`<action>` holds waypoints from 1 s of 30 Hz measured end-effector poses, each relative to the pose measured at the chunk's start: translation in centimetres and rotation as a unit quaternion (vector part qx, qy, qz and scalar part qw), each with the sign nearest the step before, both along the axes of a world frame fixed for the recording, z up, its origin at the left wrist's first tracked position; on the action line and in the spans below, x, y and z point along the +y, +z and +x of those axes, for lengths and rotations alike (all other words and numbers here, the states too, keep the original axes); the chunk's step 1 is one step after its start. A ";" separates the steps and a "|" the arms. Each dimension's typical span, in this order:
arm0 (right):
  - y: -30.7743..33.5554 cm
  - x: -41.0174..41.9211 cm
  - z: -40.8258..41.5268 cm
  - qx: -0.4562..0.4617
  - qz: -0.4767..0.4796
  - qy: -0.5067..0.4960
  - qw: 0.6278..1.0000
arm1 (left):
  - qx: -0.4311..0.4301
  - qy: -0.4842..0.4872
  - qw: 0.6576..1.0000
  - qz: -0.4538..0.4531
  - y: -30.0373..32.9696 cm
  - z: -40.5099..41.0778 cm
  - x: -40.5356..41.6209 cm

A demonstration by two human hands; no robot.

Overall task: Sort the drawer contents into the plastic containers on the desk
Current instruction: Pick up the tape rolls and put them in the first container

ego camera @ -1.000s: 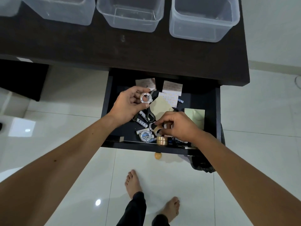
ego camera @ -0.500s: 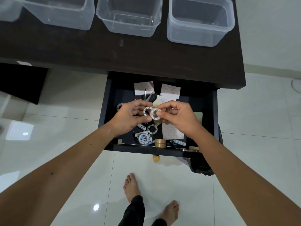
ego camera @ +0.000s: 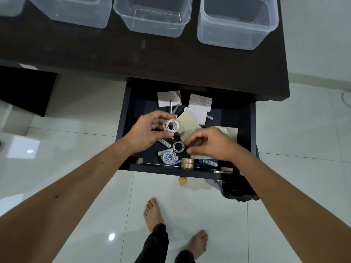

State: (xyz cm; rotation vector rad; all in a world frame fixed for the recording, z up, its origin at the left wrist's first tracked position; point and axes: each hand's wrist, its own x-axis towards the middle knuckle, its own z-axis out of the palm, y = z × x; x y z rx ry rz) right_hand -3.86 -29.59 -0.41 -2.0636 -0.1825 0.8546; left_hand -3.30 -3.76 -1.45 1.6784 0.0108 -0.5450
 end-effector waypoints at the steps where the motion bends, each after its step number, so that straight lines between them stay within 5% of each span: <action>1: 0.0 -0.1 -0.3 -0.007 -0.036 0.049 0.998 | 0.001 0.003 1.000 0.000 0.0 0.0 0.0; 4: -0.2 0.1 -0.9 -0.038 -0.113 0.145 0.982 | 0.007 0.006 1.000 -0.001 -0.1 -0.1 0.0; 9: 0.1 0.2 -1.2 -0.044 -0.113 0.164 0.979 | 0.017 0.004 1.000 -0.005 -0.3 -0.2 0.0; 18: 0.8 -1.1 -1.0 0.054 0.050 0.000 0.997 | 0.020 0.005 1.000 -0.017 -0.4 -0.2 -0.1; 23: 1.3 -1.1 -0.5 0.014 0.099 -0.117 0.988 | 0.019 0.000 0.999 -0.032 -0.4 -0.2 -0.2; 30: 1.4 0.5 0.4 -0.066 0.102 -0.132 0.984 | 0.019 -0.012 0.999 -0.044 -0.5 -0.1 -0.2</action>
